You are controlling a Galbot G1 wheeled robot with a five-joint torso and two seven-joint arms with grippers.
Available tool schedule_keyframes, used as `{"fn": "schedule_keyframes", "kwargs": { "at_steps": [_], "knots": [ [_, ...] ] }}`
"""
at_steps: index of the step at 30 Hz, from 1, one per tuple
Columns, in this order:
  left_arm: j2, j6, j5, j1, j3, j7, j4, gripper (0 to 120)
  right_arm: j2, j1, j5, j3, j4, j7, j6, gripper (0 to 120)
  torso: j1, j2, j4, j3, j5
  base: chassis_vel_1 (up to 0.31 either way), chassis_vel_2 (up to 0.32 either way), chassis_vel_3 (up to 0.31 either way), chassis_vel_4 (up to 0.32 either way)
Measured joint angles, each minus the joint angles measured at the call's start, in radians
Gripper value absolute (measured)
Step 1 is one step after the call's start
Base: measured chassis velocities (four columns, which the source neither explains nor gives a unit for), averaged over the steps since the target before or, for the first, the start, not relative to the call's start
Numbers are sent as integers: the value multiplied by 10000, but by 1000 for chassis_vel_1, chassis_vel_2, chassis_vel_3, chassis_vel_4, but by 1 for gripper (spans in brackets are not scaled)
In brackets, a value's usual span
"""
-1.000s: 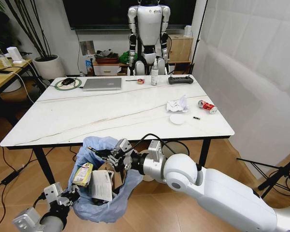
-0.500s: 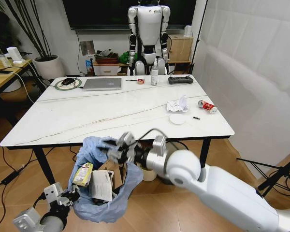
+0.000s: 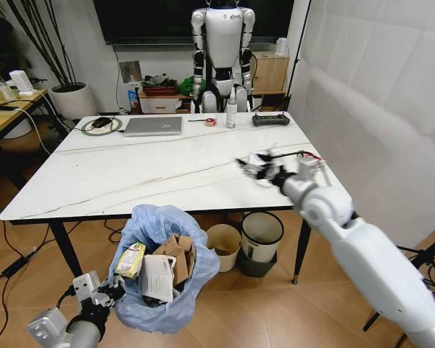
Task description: Pick up the trash bin and place the trash from the table into it.
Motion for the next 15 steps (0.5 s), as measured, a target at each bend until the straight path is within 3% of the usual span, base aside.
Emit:
{"fn": "schedule_keyframes", "kwargs": {
  "at_steps": [8, 15],
  "knots": [
    [87, 0, 18, 55, 66, 25, -121, 1, -566, -85, -419, 901, -1221, -1214, -5, 100, -2, 0, -1, 0, 2, 0, 0, 0, 0],
    [52, -1, 68, 181, 35, 36, -265, 1, -185, 681, -1081, 610, -2913, -2137, 25, 100, -1, 0, 4, 0, -3, 0, 0, 0, 0]
  ]
}}
